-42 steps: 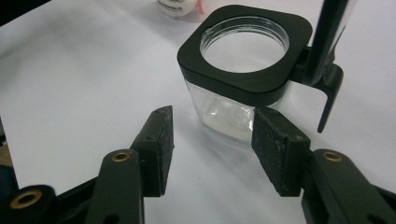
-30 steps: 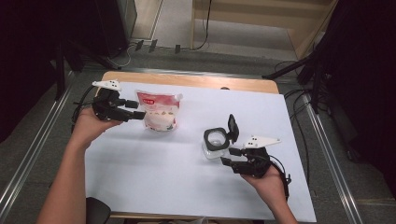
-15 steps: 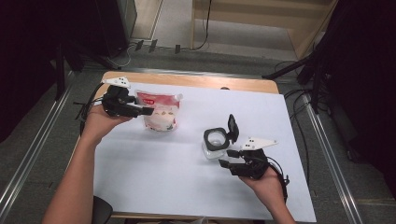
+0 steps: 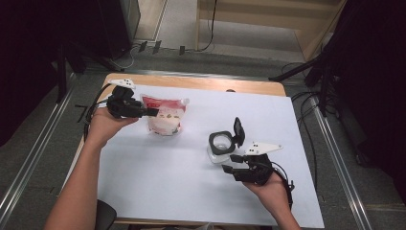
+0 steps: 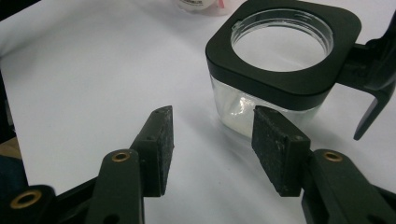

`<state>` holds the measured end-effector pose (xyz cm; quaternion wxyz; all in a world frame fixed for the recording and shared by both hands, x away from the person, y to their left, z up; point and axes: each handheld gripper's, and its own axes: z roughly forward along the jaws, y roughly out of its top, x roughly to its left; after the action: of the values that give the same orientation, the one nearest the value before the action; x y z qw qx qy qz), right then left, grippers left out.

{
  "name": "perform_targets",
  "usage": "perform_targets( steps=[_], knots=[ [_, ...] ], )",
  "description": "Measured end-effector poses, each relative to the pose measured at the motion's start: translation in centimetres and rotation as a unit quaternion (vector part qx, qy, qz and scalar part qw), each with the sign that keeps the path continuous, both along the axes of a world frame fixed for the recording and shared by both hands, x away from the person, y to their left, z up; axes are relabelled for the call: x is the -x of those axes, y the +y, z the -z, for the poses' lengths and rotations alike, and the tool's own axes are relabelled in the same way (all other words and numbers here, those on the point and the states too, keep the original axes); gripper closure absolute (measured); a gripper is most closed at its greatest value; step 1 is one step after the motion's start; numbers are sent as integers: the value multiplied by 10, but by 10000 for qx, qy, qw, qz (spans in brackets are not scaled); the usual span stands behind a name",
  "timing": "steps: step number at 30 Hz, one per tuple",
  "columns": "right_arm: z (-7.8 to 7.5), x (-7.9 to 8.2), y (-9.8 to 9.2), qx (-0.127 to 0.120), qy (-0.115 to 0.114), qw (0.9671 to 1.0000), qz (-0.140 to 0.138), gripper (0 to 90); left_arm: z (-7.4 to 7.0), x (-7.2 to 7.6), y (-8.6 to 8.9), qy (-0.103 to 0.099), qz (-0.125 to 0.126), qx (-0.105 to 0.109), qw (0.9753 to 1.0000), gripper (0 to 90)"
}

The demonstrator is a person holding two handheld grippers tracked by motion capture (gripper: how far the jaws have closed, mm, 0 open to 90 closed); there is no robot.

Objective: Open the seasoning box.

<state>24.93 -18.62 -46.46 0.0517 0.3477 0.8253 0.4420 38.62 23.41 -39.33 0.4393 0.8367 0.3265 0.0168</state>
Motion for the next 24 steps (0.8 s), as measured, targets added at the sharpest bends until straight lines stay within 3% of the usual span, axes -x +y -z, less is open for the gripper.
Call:
perform_targets(
  steps=[7,9,12,14,23,24],
  knots=[
    [-2,1,4,-38,-45,10000,-43,496,0,1,-6,48,-80,-174,9998,862],
    [-3,2,5,-92,-20,9999,-49,494,-1,1,-7,81,-74,-197,9997,877],
    [-5,3,7,-149,-13,9999,-8,486,-3,0,-8,240,-287,-117,9992,892],
    [-8,4,8,-192,-12,9998,14,485,-5,1,-10,229,-368,-93,9990,900],
    [-16,7,15,-164,-108,9998,-94,513,-22,7,-11,302,-322,106,9990,900],
    [-18,8,20,-177,-157,9996,-151,514,-26,10,-12,346,-225,111,9991,900]
  ],
)
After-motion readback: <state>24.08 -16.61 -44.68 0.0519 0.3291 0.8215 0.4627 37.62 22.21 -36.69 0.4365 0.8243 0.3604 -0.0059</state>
